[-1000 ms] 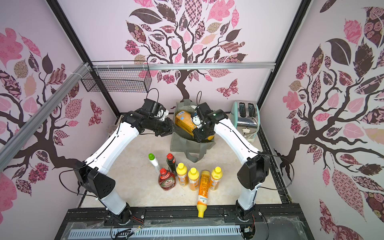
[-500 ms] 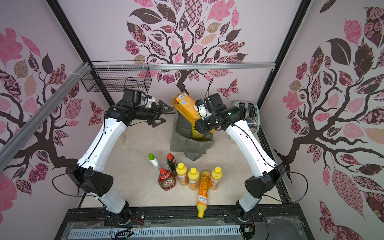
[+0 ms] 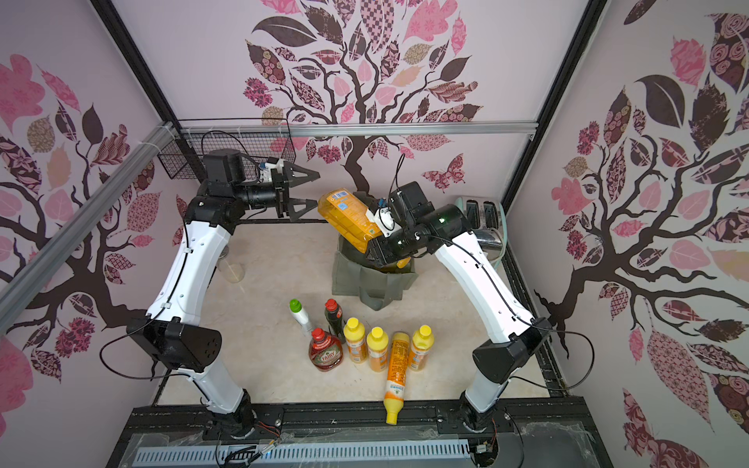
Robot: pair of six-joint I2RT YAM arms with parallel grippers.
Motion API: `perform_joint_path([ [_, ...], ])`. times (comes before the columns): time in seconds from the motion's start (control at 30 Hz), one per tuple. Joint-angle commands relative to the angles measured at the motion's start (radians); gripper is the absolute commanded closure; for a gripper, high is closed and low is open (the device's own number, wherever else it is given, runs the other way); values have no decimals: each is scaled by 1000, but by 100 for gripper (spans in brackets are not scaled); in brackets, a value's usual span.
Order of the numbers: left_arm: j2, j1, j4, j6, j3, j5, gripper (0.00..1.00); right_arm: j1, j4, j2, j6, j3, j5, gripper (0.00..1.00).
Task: Pack dish soap into the shopping bag
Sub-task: Pick up the bottle of dish soap from the shopping bag.
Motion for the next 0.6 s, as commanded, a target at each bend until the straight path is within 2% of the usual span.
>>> perform_joint_path([
  [0.0, 15, -13, -166, 141, 15, 41, 2, 33, 175, -41, -38, 95, -110, 96],
  [0.07, 7, -9, -285, 226, 30, 1, 2, 33, 177, -45, -43, 94, -93, 97],
  [0.13, -1, -4, -322, 248, 20, -15, 2, 33, 175, -49, -43, 95, -94, 97],
  [0.4, -4, -9, -273, 190, -8, -15, 2, 42, 186, -52, -13, 94, -147, 98],
  [0.57, -5, -33, -282, 194, -16, -12, 2, 53, 207, -52, 3, 94, -169, 98],
])
